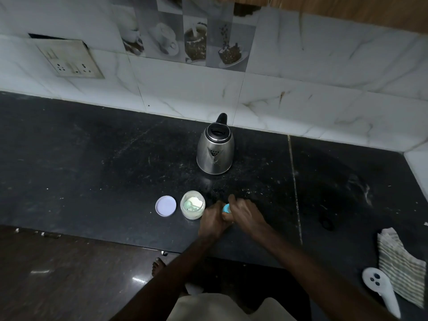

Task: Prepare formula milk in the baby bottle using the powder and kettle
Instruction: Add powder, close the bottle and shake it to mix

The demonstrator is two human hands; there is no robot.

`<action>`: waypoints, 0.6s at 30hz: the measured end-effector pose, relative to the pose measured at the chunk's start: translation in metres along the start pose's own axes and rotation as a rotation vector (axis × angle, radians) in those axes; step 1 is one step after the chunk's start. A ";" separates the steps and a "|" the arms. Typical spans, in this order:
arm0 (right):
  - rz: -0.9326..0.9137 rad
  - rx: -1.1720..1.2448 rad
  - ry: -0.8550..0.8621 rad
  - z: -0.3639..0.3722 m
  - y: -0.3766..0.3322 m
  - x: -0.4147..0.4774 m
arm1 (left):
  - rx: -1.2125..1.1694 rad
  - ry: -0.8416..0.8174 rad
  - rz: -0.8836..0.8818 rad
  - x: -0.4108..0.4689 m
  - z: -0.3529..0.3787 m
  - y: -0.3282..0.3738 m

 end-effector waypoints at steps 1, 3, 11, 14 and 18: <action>0.038 0.006 0.004 -0.004 -0.002 0.000 | -0.006 -0.002 -0.017 -0.002 -0.004 0.002; 0.086 -0.010 0.025 -0.007 0.001 0.000 | -0.014 -0.013 -0.030 -0.004 -0.007 0.004; 0.210 -0.001 0.100 -0.003 0.050 -0.032 | 0.001 -0.049 -0.111 -0.006 -0.010 0.012; 0.194 -0.024 0.031 0.017 0.057 -0.038 | -0.002 -0.038 -0.105 -0.006 -0.010 0.013; 0.191 -0.098 0.000 0.037 0.055 -0.034 | -0.003 -0.022 -0.070 -0.007 -0.010 0.016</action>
Point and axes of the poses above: each hand's wrist, its own x-axis towards the middle knuckle, its own z-axis out of the palm, y = z × x, the point moved 5 cm from there along x, towards the middle knuckle, and after that the axes turned 15 degrees about -z, right-handed, at the moved point
